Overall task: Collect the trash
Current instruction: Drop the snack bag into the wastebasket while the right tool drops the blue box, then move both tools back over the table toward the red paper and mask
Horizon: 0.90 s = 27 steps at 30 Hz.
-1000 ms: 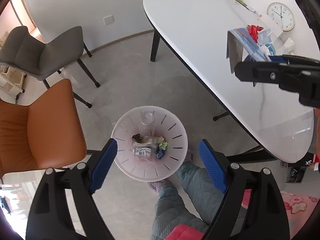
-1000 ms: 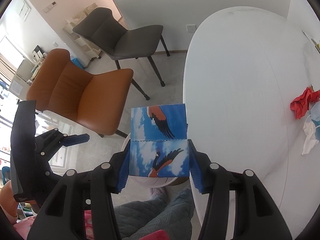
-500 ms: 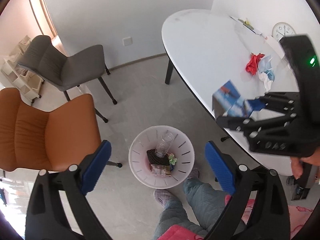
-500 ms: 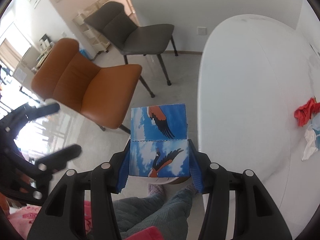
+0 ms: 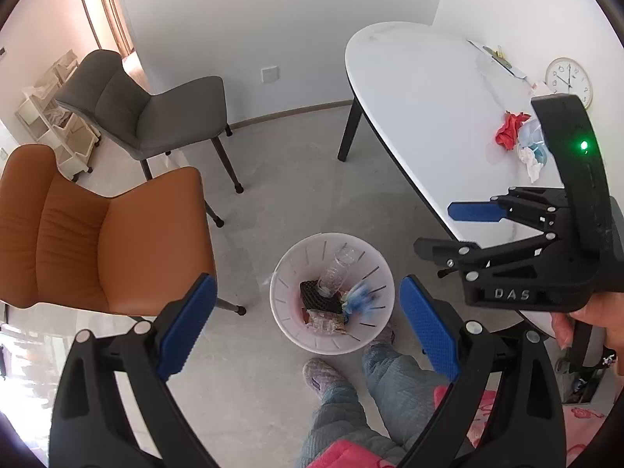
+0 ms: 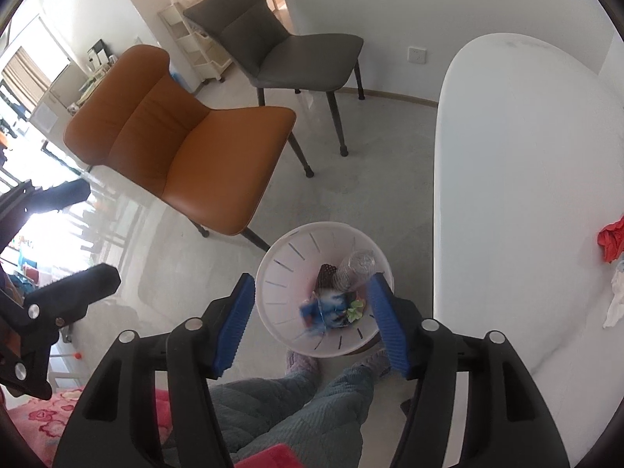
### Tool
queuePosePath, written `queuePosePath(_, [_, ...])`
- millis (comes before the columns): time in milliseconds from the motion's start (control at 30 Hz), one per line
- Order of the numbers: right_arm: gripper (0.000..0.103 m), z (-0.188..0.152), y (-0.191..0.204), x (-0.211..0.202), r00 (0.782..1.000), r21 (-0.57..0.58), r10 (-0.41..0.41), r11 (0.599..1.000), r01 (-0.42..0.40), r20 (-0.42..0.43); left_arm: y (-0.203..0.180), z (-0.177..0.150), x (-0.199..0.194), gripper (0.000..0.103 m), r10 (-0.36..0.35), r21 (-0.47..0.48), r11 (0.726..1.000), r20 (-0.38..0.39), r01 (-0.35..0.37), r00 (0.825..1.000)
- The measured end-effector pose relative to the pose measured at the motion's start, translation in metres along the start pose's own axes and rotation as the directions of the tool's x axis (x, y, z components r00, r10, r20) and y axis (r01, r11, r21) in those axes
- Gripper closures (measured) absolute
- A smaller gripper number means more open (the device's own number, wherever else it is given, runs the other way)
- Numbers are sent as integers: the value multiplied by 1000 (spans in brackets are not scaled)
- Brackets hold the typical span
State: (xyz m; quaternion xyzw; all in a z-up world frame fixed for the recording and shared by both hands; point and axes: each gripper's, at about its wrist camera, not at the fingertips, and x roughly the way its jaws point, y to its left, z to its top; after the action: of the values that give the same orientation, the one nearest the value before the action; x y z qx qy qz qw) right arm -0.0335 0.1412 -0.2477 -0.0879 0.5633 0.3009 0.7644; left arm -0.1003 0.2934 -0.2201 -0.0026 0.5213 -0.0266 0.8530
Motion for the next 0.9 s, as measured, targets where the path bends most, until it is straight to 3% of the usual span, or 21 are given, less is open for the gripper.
queuePosePath(367, [14, -2, -19, -32, 995, 80, -77, 994, 71, 68, -13, 17, -8, 10, -42, 31, 999, 41, 41, 998])
queuePosePath(600, [7, -7, -50, -54, 987, 164, -131, 980, 115, 95, -48, 46, -5, 8, -103, 106, 990, 59, 96, 993])
queuePosePath(900, [6, -18, -126, -88, 970, 285, -216, 942, 176, 113, -123, 96, 5, 8, -156, 219, 966, 76, 136, 985])
